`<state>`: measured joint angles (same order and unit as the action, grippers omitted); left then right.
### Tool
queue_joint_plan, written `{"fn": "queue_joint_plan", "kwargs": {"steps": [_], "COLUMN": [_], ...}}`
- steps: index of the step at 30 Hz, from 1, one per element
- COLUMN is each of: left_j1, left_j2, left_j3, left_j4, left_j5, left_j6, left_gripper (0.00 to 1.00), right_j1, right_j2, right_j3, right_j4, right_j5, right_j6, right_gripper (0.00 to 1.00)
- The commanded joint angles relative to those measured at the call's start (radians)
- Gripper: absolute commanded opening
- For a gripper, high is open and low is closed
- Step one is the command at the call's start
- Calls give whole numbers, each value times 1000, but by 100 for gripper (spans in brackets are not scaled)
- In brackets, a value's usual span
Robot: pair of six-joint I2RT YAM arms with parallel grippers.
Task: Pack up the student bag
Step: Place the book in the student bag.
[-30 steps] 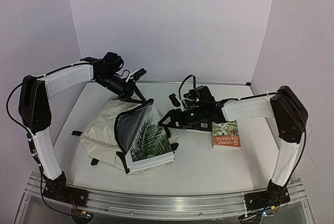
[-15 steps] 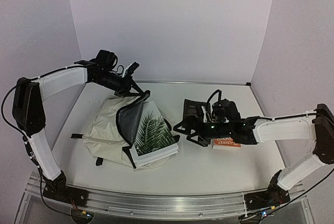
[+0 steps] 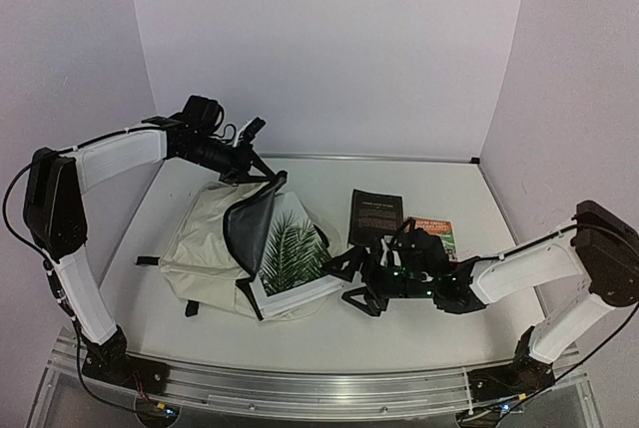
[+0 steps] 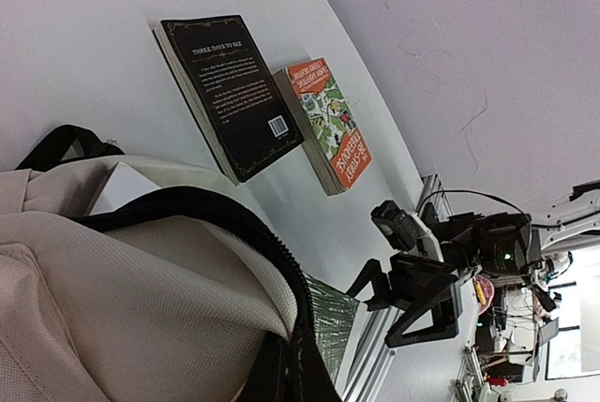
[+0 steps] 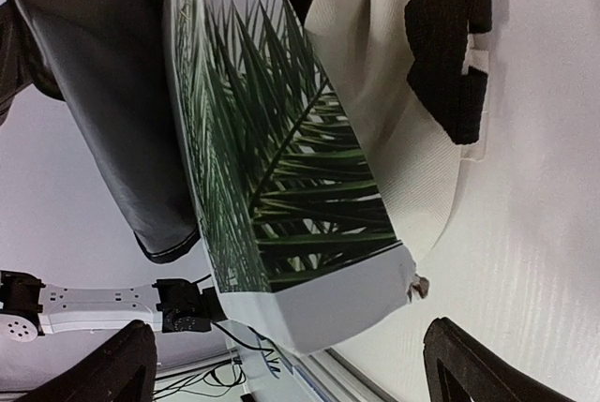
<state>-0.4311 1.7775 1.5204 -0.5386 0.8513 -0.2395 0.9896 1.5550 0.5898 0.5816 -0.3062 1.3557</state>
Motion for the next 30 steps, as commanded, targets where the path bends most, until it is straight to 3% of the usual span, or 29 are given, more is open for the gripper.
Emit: {"fn": "queue_joint_plan", "kwargs": {"steps": [1, 5, 9, 14, 17, 30], "left_j1": [12, 17, 22, 31, 35, 37], "left_j2": [-66, -76, -85, -97, -98, -96], "left_j3": [32, 37, 32, 20, 19, 30], "left_j4": [48, 19, 1, -1, -4, -40], "left_j5": [46, 49, 53, 56, 62, 84], "left_j6": [23, 44, 58, 60, 60, 77], "left_gripper": [0, 0, 0, 0, 0, 0], "right_j1": [36, 48, 52, 50, 49, 34], "right_j2": [94, 153, 190, 201, 183, 208], "right_j3": [62, 91, 133, 175, 184, 272], "right_j4": [133, 153, 188, 192, 192, 261], "right_j5": [13, 16, 38, 89, 122, 214], "right_j6": [70, 80, 60, 22, -6, -199], "right_gripper": [98, 98, 92, 70, 63, 67]}}
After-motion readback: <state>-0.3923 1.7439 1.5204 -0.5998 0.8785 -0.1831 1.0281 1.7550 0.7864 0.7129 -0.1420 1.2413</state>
